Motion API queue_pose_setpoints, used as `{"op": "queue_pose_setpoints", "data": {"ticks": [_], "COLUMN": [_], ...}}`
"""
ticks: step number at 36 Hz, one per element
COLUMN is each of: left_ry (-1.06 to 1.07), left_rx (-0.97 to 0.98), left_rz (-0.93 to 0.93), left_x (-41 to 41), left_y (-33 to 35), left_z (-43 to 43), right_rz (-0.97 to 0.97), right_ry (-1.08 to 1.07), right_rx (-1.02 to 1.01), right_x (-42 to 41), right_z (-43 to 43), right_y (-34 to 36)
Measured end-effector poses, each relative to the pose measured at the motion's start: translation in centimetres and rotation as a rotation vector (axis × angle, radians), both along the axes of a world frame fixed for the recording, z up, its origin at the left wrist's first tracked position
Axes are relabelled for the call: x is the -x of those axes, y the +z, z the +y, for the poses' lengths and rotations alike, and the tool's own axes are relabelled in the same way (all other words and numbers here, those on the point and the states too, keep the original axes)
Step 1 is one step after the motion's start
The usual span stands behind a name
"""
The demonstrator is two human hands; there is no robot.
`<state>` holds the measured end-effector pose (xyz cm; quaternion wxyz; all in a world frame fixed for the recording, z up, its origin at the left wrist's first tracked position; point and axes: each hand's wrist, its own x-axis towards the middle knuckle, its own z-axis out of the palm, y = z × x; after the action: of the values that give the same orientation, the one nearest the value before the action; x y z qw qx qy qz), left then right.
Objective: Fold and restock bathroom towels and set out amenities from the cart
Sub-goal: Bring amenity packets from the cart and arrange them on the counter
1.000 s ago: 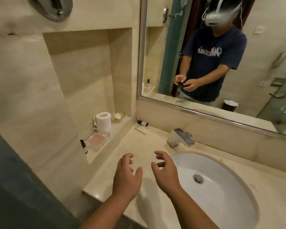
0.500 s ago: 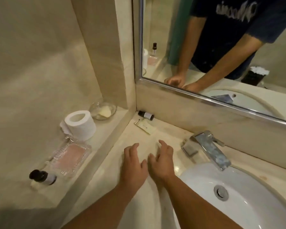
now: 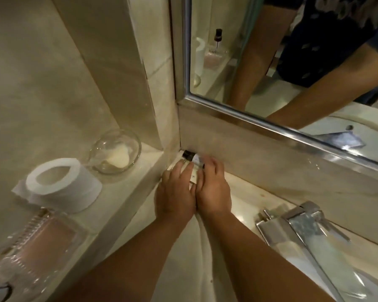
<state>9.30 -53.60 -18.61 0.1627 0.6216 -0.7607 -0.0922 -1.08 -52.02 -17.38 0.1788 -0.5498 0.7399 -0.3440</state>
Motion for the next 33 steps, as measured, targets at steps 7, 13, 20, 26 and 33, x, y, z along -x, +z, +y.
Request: {"op": "queue_pose_setpoints", "data": {"ticks": [7,13,20,26,33], "left_ry": [0.068,0.102,0.169,0.147,0.327], "left_rx": [-0.048,-0.030,-0.087,0.010,-0.037], "left_rz": [0.102,0.227,0.253,0.281,0.577], "left_x": [-0.3,-0.2,-0.3,-1.4,-3.8], "left_y": [-0.4,0.4,0.3,2.0,7.1], "left_z": [-0.2,-0.1,-0.5,1.8,8.7], "right_rz": [0.143,0.123,-0.018,-0.483,-0.880], "right_ry": [-0.009,-0.062,-0.168,-0.262,-0.203], "right_rx": [-0.046,-0.066,-0.163,-0.299,-0.243], "right_x": [0.0,-0.3,-1.2,-1.9,-3.5], "right_z": [-1.7,-1.9,-2.3,2.3,10.1], "right_y": [-0.5,-0.8,0.0,3.1,8.1]}}
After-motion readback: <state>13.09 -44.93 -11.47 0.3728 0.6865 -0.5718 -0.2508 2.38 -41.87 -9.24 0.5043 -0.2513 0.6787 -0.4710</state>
